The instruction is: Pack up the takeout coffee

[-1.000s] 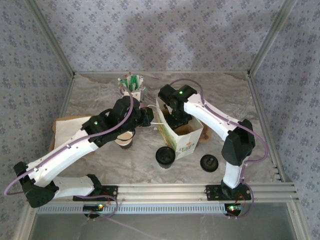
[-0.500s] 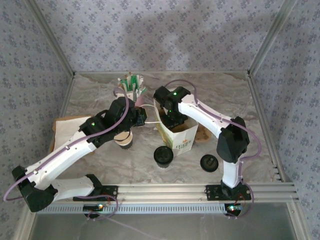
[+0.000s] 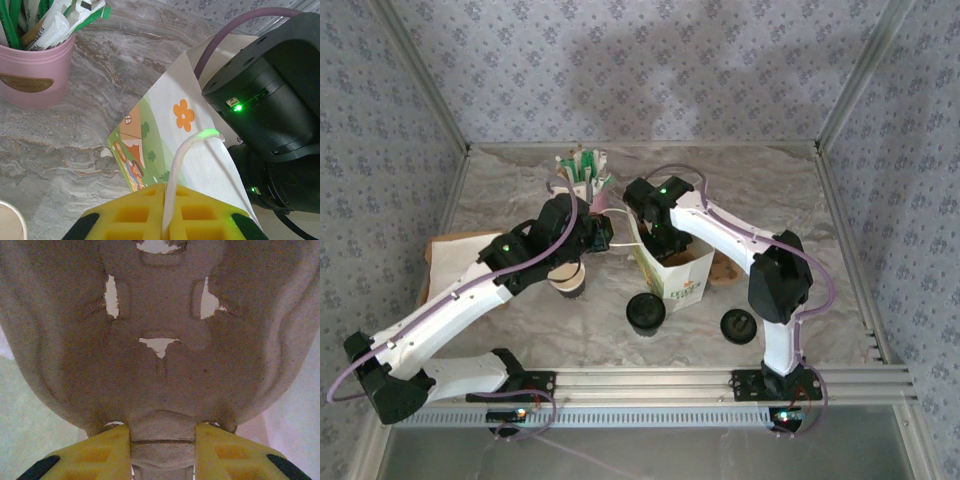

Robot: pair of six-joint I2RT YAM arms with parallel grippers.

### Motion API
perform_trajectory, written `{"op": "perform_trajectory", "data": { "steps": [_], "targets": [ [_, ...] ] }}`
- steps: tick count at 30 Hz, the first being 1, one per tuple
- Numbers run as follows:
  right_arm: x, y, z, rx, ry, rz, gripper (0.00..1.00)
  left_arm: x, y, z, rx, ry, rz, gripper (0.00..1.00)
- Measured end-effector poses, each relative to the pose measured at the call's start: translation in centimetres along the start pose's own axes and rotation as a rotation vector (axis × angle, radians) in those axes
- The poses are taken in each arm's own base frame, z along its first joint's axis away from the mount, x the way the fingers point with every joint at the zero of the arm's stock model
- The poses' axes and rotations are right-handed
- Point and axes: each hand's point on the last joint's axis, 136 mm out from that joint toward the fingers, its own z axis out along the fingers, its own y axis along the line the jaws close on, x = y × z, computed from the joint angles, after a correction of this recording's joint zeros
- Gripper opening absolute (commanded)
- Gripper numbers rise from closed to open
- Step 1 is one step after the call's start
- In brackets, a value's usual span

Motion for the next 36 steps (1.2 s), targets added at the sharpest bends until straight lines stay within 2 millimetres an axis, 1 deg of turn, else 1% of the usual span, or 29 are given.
{"op": "perform_trajectory", "data": {
  "steps": [14, 19, 26, 33, 36],
  "targets": [
    [0.21, 0.13, 0.8, 0.001, 0.006, 0.003, 0.42, -0.01, -0.01, -0.01, 0.001, -0.001, -0.003, 0.09],
    [0.25, 0.15, 0.82, 0.001, 0.007, 0.002, 0.43, -0.12, -0.05, -0.21, 0.005, -0.005, -0.004, 0.09],
    [0.3, 0.23, 0.81, 0.001, 0.007, 0.0, 0.48, -0.25, -0.21, -0.37, 0.014, -0.01, -0.007, 0.09],
    [0.29, 0.22, 0.77, 0.001, 0.007, 0.004, 0.52, -0.28, -0.22, -0.37, 0.014, -0.011, -0.007, 0.12],
    [0.13, 0.22, 0.4, -0.001, 0.002, 0.004, 0.53, -0.42, -0.08, -0.36, 0.009, -0.015, -0.009, 0.13]
  ]
}}
